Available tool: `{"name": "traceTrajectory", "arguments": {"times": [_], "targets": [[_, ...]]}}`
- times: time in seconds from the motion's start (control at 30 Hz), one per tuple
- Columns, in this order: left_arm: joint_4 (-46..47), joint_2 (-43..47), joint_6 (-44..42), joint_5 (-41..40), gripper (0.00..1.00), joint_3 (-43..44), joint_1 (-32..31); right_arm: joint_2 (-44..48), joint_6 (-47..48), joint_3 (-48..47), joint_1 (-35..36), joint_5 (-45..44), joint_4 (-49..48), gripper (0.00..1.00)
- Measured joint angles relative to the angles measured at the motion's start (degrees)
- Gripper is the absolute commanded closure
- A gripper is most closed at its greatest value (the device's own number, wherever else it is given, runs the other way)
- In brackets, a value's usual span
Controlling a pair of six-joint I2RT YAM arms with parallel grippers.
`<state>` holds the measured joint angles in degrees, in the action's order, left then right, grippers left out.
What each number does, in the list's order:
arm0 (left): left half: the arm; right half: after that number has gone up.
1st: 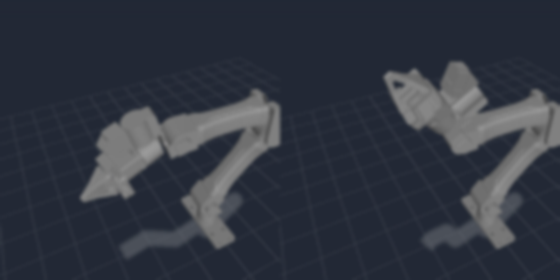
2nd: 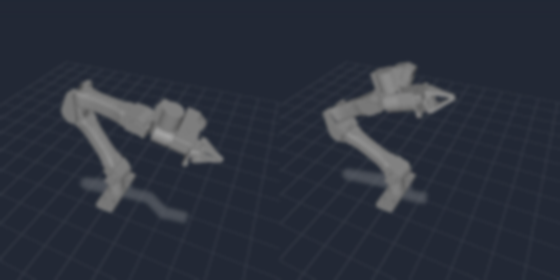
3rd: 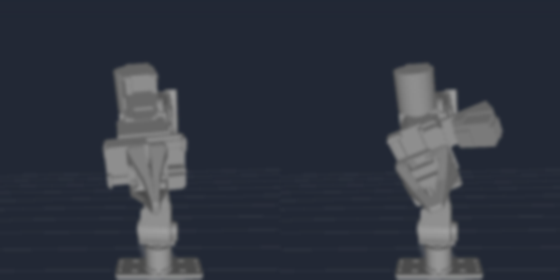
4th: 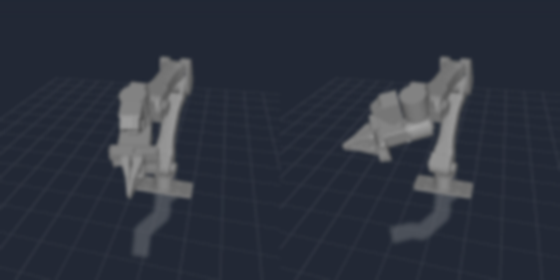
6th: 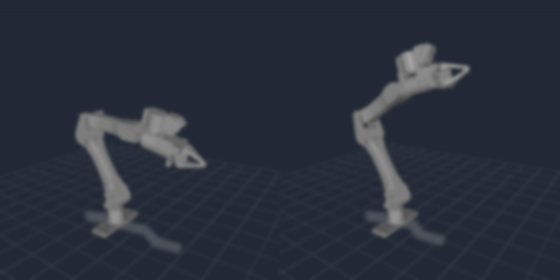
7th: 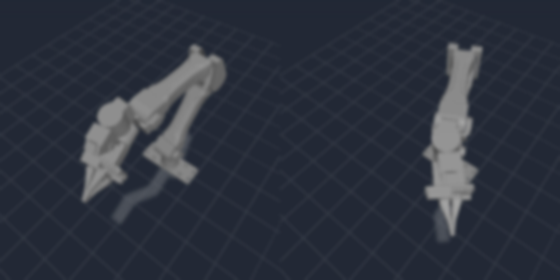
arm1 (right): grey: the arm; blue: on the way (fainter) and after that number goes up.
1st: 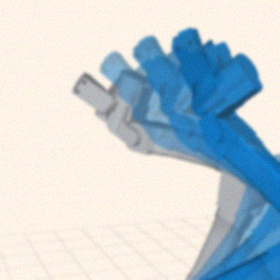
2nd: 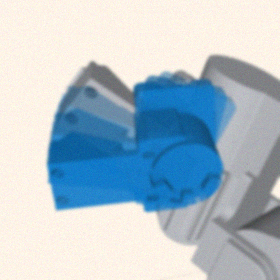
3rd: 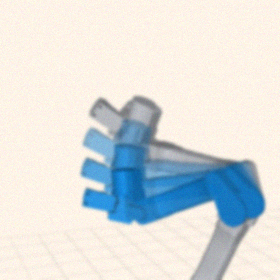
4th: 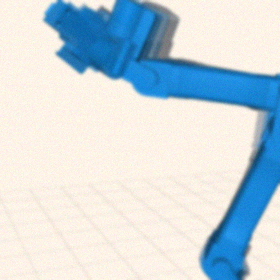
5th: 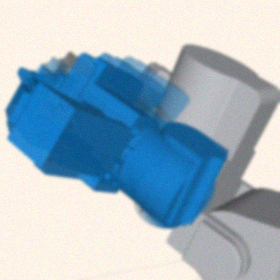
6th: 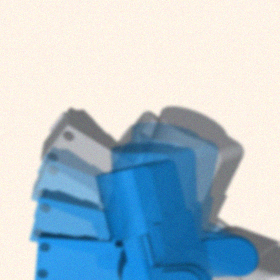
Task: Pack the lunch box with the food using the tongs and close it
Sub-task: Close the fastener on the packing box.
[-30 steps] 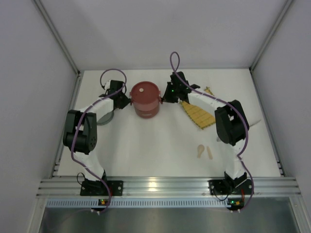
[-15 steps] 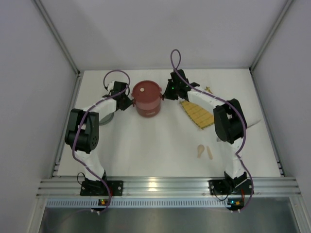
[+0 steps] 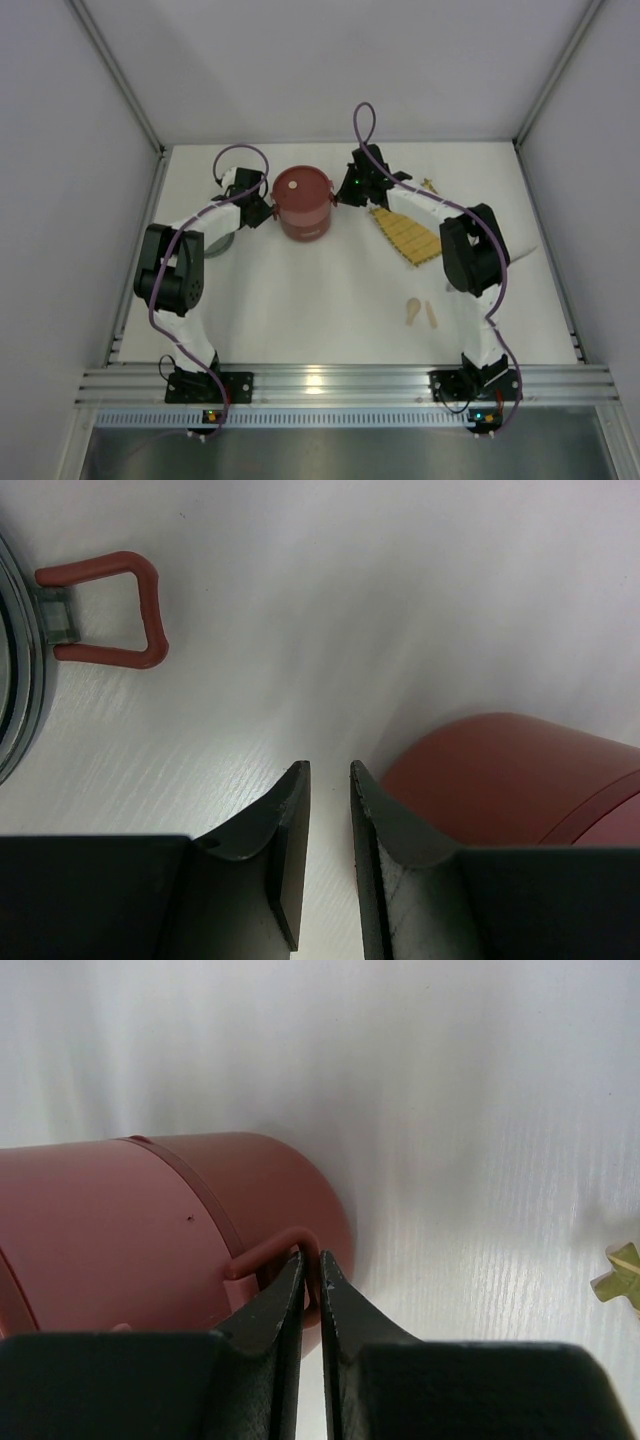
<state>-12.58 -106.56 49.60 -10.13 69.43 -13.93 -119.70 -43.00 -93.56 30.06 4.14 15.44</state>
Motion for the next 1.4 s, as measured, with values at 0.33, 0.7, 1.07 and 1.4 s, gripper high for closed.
{"name": "traceTrajectory", "arguments": {"times": [0.33, 0.7, 1.07, 1.4], "targets": [[0.1, 0.0, 0.2, -0.3, 0.72, -0.3, 0.0, 0.1, -3.6, 3.6, -1.2, 3.9, -7.0, 0.96], [1.4, 0.1, 1.6, -0.1, 0.72, -2.5, 0.0, 0.0, -5.6, 5.8, -1.6, 5.7, -12.0, 0.97], [3.0, 0.4, 3.1, 0.2, 0.72, -3.7, 0.0, 0.0, -7.2, 7.7, -1.9, 6.6, -16.1, 0.97], [7.8, 1.1, 5.8, 0.9, 0.73, -6.9, 0.2, 0.0, -7.7, 8.1, -1.9, 6.6, -16.8, 0.98]]}}
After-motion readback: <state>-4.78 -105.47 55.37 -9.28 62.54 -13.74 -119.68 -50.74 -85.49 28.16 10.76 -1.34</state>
